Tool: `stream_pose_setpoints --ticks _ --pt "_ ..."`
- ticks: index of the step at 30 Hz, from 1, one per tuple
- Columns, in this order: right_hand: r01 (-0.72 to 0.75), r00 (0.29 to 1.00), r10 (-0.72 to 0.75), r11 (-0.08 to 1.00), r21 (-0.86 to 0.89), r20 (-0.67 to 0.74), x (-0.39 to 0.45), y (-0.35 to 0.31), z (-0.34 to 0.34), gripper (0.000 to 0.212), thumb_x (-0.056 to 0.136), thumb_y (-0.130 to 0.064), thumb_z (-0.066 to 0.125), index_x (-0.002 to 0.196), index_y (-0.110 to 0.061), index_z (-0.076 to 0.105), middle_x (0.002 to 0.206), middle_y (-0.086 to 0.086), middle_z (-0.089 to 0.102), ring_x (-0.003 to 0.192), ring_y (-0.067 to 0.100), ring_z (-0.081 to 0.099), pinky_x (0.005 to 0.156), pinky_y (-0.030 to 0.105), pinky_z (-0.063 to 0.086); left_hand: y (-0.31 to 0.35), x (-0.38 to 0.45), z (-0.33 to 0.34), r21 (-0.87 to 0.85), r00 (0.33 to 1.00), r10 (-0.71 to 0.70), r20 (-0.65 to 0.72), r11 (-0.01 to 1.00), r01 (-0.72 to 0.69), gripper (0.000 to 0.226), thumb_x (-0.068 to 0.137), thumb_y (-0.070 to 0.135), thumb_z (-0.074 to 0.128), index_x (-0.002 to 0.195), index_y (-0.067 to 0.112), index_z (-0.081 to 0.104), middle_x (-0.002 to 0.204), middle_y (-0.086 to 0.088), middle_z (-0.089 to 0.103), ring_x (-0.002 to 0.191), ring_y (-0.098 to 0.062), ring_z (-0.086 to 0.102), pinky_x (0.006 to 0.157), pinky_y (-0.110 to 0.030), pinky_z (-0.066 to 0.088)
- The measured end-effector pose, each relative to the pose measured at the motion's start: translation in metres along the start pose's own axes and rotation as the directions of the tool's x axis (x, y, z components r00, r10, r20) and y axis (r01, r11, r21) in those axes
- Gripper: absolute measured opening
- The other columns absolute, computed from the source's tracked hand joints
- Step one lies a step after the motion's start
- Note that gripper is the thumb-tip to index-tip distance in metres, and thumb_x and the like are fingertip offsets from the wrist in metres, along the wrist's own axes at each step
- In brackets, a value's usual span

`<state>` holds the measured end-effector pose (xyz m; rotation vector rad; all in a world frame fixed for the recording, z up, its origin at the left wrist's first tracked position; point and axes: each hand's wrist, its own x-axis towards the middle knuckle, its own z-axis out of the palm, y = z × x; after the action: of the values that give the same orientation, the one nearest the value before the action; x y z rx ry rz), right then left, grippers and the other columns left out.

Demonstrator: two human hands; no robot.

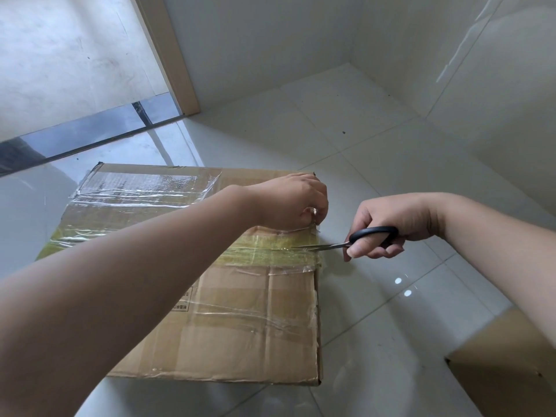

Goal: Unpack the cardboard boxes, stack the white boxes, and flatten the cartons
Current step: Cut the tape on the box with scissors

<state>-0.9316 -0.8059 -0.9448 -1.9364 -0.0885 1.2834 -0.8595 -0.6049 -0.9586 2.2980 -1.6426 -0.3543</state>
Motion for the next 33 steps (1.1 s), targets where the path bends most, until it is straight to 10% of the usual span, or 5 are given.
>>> stream_pose_setpoints --ticks 11,17,27,33 --pt "0.012 1.000 -0.012 0.986 -0.164 0.001 -0.009 -0.023 -0.001 0.061 0.068 -0.037 0.077 0.074 0.017 0.049 0.038 0.003 0.041 0.036 0.016 0.028 0.046 0.028 0.021 -0.003 -0.007 -0.010 -0.191 0.993 -0.116 -0.032 0.976 0.108 0.039 0.079 -0.001 0.051 0.106 0.019 0.070 0.115 0.002 0.060 0.101 -0.006 0.053 0.090 -0.014 0.035" --pt "-0.070 0.997 0.074 0.990 -0.121 0.027 -0.016 -0.039 0.000 0.028 0.066 -0.036 0.079 0.075 -0.011 0.071 0.047 0.000 0.047 0.038 0.013 0.037 0.043 0.021 0.023 -0.005 -0.016 -0.011 -0.131 0.990 -0.142 0.005 0.981 0.141 0.032 0.081 0.005 0.059 0.109 0.015 0.070 0.122 -0.001 0.058 0.108 -0.016 0.056 0.095 -0.026 0.040" --pt "-0.120 0.992 0.116 0.985 -0.123 -0.040 -0.011 -0.062 0.006 0.029 0.051 -0.042 0.079 0.054 -0.016 0.067 0.047 0.003 0.046 0.035 0.011 0.039 0.037 0.015 0.026 -0.038 -0.026 -0.005 0.204 0.844 -0.536 0.017 0.829 0.521 0.085 0.074 0.076 0.049 0.140 0.026 0.033 0.139 0.003 0.044 0.122 -0.024 0.045 0.099 -0.049 0.037" --pt "-0.175 0.984 0.162 0.961 -0.213 -0.078 -0.008 -0.077 0.004 0.028 0.067 -0.035 0.081 0.054 -0.017 0.063 0.049 0.002 0.053 0.035 0.011 0.038 0.038 0.015 0.026 -0.012 -0.021 -0.027 -0.111 0.904 -0.424 0.058 0.897 0.428 0.063 0.083 0.039 0.068 0.137 0.019 0.043 0.128 0.003 0.050 0.114 -0.018 0.051 0.094 -0.028 0.041"
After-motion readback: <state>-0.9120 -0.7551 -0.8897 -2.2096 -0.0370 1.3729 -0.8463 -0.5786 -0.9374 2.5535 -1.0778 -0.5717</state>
